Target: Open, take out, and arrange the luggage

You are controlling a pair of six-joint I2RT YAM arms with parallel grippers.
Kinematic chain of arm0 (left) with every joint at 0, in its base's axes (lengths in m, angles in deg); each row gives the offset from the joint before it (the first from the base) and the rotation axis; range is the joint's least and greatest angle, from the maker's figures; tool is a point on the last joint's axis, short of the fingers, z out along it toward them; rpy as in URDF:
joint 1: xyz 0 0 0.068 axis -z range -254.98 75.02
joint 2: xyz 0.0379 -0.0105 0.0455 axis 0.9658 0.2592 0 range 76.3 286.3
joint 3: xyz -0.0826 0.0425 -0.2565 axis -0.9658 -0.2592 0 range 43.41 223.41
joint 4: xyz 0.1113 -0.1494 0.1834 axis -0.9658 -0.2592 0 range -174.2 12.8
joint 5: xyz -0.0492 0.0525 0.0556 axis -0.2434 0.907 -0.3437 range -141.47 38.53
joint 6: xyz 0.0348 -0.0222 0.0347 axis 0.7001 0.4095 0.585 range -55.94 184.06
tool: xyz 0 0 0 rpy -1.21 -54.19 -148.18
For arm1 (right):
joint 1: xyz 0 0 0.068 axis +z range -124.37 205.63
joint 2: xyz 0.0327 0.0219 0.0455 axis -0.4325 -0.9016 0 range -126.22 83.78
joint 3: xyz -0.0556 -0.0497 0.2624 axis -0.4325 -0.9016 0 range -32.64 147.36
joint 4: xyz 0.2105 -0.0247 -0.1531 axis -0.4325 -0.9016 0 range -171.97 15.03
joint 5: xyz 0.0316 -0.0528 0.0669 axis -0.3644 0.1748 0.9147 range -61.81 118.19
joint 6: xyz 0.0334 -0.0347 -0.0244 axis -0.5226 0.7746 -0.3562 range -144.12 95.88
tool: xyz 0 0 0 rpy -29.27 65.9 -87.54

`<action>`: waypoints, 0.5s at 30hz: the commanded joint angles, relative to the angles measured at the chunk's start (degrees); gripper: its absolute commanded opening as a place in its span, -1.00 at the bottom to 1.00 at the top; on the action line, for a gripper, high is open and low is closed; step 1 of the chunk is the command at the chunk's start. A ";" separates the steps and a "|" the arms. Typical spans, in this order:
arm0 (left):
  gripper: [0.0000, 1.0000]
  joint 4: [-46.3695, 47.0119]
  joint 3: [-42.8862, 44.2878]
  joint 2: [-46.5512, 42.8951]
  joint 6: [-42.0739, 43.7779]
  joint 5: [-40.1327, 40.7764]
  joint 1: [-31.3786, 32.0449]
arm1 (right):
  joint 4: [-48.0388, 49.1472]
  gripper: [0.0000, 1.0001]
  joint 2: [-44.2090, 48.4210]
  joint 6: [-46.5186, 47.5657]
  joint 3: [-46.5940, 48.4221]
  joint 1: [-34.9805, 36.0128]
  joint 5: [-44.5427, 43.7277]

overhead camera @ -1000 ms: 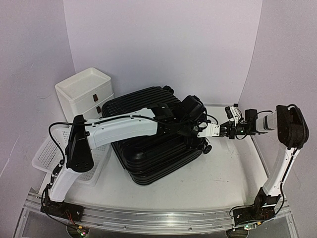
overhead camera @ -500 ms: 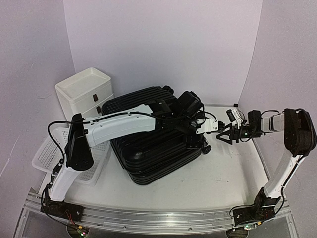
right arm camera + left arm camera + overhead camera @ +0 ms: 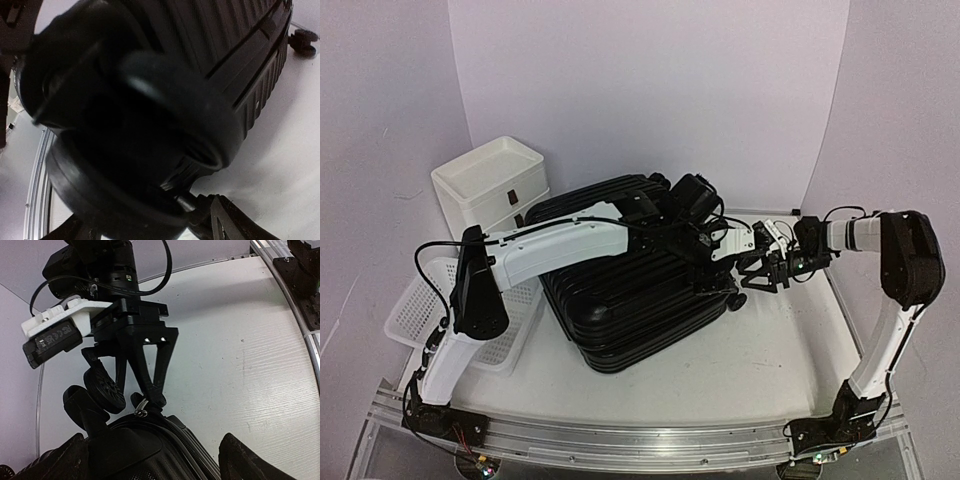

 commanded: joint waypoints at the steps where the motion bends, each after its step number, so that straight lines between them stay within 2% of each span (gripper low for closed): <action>1: 0.80 -8.21 0.71 -1.61 -3.06 0.88 -1.83 | -12.81 0.38 -2.63 7.45 7.59 -0.31 5.70; 5: 0.79 -7.95 0.28 -2.35 -3.15 1.11 -1.89 | -15.40 0.41 -2.25 9.88 7.69 0.53 4.76; 15: 0.84 -5.81 1.30 -6.42 -8.29 -3.22 -1.90 | -16.49 0.40 -2.03 4.62 8.47 3.27 1.39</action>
